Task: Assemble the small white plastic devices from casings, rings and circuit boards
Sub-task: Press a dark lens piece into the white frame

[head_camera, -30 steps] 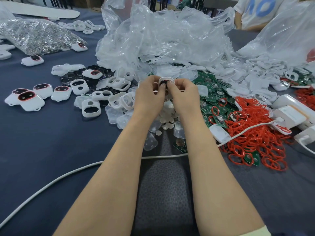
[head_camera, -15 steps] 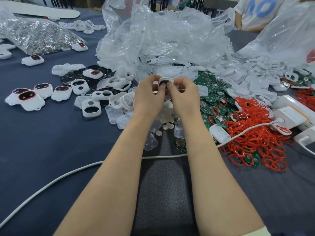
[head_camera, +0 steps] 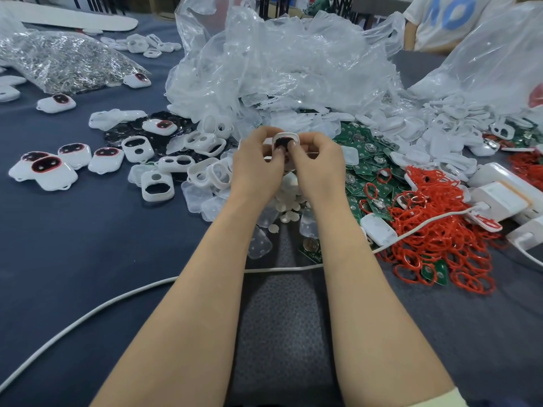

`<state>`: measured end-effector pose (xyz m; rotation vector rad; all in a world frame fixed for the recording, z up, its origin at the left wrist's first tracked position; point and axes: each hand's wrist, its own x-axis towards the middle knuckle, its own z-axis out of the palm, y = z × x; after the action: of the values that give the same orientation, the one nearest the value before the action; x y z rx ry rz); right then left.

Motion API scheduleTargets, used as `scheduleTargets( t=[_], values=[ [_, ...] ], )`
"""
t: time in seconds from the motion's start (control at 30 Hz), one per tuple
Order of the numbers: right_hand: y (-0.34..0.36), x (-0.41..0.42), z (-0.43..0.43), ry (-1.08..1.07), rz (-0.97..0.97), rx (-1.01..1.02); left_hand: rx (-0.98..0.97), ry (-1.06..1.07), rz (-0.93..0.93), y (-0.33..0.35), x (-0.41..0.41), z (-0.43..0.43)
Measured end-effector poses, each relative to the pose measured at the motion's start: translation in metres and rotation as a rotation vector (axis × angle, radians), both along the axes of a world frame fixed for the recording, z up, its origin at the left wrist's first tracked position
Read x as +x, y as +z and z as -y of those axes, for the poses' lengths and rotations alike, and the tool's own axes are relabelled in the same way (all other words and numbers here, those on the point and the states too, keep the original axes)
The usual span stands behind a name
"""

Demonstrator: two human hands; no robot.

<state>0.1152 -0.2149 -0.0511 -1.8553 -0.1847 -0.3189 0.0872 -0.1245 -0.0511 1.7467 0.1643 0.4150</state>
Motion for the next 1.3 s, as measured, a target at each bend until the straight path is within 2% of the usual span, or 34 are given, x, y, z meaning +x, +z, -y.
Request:
scheduleTargets(
  t=[0.17,0.37,0.47,0.67,0.9,1.13,1.3],
  values=[
    [0.002,-0.003,0.0,0.062,0.003,0.001,-0.026,0.033,0.035,-0.001,-0.001,0.0],
    [0.001,-0.009,-0.003,-0.03,0.257,-0.053,0.229,0.182,0.231,-0.002,-0.004,0.003],
    [0.0,-0.011,-0.006,-0.081,0.354,-0.059,0.276,0.249,0.274,-0.002,-0.006,0.003],
    [0.0,-0.014,-0.008,-0.121,0.421,-0.038,0.413,0.307,0.403,-0.003,-0.01,0.005],
    [0.003,-0.017,-0.012,-0.138,0.411,0.075,0.389,0.272,0.57,-0.003,-0.008,0.009],
    [0.001,-0.016,-0.011,-0.131,0.46,0.023,0.381,0.275,0.521,-0.003,-0.009,0.008],
    [0.004,-0.013,-0.007,-0.021,0.291,0.051,0.369,0.287,0.385,-0.002,-0.006,0.004]
  ],
)
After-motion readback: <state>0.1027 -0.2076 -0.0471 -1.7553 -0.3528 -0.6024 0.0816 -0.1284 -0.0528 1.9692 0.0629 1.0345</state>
